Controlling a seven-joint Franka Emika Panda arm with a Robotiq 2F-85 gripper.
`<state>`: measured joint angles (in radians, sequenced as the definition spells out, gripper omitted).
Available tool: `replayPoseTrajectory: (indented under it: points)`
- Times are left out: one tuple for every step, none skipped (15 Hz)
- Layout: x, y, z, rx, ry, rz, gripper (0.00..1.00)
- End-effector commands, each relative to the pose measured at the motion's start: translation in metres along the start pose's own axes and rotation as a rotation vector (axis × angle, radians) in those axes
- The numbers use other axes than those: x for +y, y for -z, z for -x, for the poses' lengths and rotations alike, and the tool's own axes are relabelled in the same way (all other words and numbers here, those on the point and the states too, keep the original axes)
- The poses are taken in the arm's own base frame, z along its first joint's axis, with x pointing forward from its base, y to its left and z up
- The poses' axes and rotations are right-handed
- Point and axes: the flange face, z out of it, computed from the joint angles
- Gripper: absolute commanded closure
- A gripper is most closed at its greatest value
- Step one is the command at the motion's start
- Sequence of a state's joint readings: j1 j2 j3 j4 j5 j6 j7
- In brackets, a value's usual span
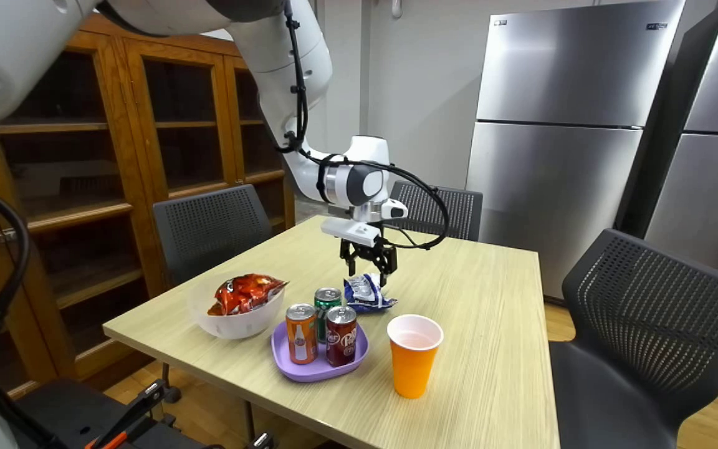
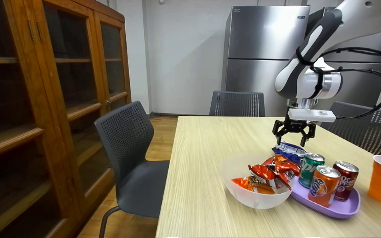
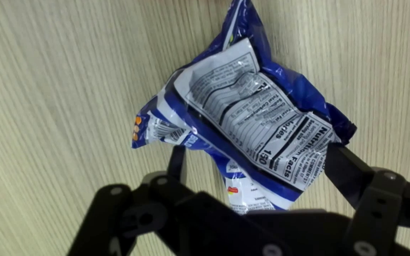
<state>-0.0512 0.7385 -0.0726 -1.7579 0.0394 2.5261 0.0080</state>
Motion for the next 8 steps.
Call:
replayPoseTrajectory:
  points:
    - [-0.0021, -0.0015, -0.0137, -0.017, 0.034, -0.006, 0.00]
    - [-0.0026, -0.0019, -0.0150, -0.018, 0.034, -0.008, 0.00]
    - [-0.0032, -0.0020, -0.0163, -0.018, 0.035, -0.009, 0.00]
    - [-0.0036, -0.0022, -0.0172, -0.018, 0.037, -0.010, 0.00]
    - [-0.0041, -0.0022, -0.0180, -0.018, 0.037, -0.010, 0.01]
    - [-0.0041, -0.0019, -0.0187, -0.020, 0.038, -0.010, 0.00]
    - [-0.0042, -0.0018, -0.0193, -0.021, 0.038, -0.011, 0.04]
    - [-0.0042, -0.0020, -0.0196, -0.021, 0.039, -0.011, 0.27]
